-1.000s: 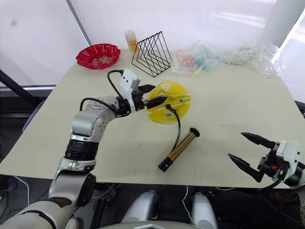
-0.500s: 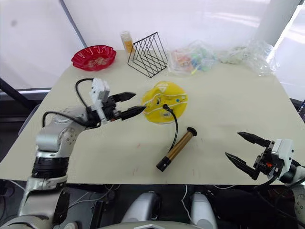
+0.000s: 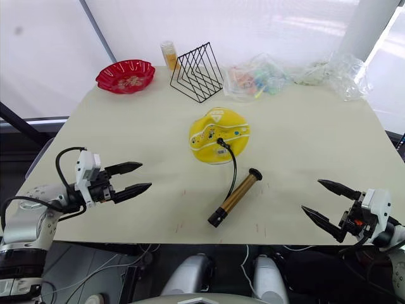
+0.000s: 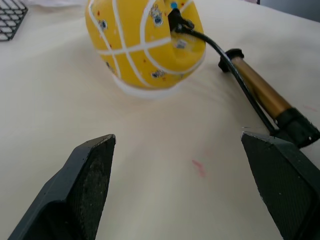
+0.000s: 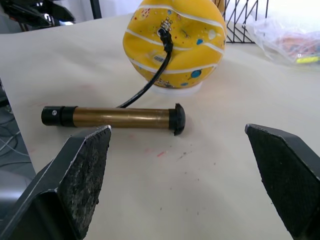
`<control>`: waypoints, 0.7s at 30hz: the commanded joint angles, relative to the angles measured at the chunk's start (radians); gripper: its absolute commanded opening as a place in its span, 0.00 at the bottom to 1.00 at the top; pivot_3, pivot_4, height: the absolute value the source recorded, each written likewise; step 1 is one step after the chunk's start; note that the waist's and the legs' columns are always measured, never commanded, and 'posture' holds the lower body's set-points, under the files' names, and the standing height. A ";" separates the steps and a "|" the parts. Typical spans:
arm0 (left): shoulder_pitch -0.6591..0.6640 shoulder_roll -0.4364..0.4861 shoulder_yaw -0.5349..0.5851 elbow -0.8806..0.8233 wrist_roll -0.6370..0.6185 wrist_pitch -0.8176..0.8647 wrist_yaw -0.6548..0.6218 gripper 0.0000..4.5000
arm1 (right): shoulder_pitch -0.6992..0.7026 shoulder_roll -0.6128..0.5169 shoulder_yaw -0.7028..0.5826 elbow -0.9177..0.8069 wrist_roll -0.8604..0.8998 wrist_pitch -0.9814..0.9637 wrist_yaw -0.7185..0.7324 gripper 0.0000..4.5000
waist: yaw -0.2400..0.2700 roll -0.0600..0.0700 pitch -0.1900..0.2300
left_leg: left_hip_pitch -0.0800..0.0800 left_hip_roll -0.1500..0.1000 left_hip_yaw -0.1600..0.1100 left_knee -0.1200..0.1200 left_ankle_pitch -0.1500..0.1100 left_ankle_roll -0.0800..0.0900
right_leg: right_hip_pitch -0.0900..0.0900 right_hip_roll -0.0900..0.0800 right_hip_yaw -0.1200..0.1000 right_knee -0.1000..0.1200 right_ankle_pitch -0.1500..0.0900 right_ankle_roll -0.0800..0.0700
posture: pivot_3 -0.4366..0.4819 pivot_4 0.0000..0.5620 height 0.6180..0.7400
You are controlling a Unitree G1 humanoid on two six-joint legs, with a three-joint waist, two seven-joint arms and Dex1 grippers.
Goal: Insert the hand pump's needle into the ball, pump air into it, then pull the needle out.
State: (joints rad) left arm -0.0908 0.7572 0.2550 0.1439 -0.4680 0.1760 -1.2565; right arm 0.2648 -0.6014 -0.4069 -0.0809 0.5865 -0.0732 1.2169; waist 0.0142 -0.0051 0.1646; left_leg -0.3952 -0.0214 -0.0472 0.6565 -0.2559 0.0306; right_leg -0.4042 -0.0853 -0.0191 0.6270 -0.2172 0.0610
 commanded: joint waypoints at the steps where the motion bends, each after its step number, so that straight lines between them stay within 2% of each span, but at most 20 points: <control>1: 0.021 0.027 0.036 0.030 0.002 -0.063 -0.034 0.95 | 0.008 -0.013 -0.033 -0.010 0.016 -0.026 0.010 1.00 | 0.000 0.000 0.000 | 0.000 0.000 0.000 0.000 0.000 0.000 | 0.000 0.000 0.000 0.000 0.000 0.000 | 0.48 0.27 0.97; 10: 0.048 0.035 0.046 0.048 -0.011 -0.097 -0.054 0.95 | 0.020 -0.018 -0.037 0.002 0.016 -0.043 0.015 1.00 | 0.000 0.000 0.000 | 0.000 0.001 0.001 0.000 0.000 0.000 | 0.000 0.000 0.000 0.000 0.001 -0.001 | 0.48 0.27 0.97; 16: 0.067 0.023 0.020 -0.037 -0.015 -0.063 -0.030 0.95 | 0.022 -0.020 -0.035 0.000 0.016 -0.047 0.021 1.00 | -0.001 0.000 0.000 | 0.001 0.002 0.002 0.000 0.000 0.000 | 0.000 0.001 0.001 0.000 0.001 -0.001 | 0.48 0.27 0.97; 21: 0.069 0.000 -0.054 -0.233 -0.031 0.051 0.042 0.95 | 0.025 -0.026 -0.033 -0.008 0.024 -0.046 0.036 1.00 | 0.001 0.000 0.000 | 0.001 0.002 0.003 0.000 0.000 0.000 | 0.000 0.001 0.002 0.001 0.001 -0.001 | 0.48 0.27 0.97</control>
State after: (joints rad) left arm -0.0185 0.7595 0.2231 0.0033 -0.4752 0.1897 -1.2380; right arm 0.2861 -0.6139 -0.4099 -0.0674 0.5875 -0.0990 1.2410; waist 0.0151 -0.0051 0.1646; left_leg -0.3943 -0.0194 -0.0442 0.6567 -0.2559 0.0307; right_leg -0.4044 -0.0842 -0.0166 0.6277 -0.2162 0.0603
